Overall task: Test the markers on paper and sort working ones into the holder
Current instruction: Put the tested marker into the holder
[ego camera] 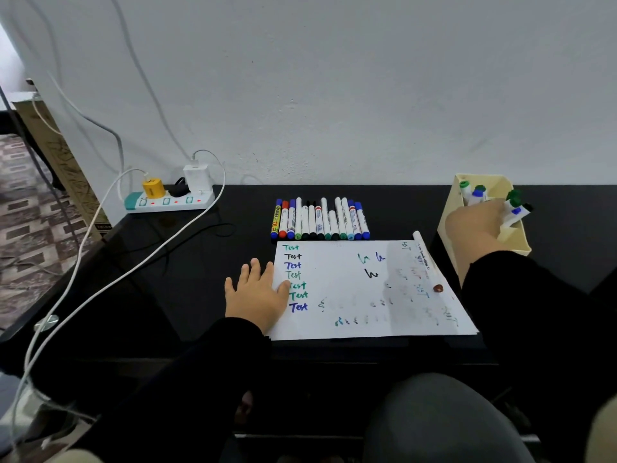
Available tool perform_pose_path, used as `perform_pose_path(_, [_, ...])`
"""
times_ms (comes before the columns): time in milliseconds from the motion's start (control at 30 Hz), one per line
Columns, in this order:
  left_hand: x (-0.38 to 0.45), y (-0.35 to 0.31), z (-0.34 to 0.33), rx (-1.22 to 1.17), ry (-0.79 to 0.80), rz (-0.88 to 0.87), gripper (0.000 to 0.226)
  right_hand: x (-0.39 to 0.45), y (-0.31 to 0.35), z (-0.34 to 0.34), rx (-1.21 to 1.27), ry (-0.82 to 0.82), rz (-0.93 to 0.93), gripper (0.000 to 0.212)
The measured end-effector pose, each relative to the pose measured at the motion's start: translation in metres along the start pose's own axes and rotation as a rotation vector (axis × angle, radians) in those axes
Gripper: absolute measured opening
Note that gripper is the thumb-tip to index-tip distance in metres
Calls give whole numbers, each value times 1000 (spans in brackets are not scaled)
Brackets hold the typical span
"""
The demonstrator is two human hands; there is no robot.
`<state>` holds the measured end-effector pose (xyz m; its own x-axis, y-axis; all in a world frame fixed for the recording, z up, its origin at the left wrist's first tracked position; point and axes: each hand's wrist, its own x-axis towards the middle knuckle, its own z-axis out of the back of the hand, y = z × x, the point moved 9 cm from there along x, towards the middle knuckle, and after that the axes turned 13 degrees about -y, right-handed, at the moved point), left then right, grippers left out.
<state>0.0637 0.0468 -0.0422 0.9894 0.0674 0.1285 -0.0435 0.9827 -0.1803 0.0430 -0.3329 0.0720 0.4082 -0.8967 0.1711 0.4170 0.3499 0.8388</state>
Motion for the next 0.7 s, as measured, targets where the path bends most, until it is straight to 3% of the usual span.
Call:
perform_pose_path(400, [0,-1,0,11,27,15,62,-24,1,3,-9,-48,-54,65])
perform_pose_path(700, [-3,-1,4,-2,-1,0,62,-60,13,-55,-59,156,205,15])
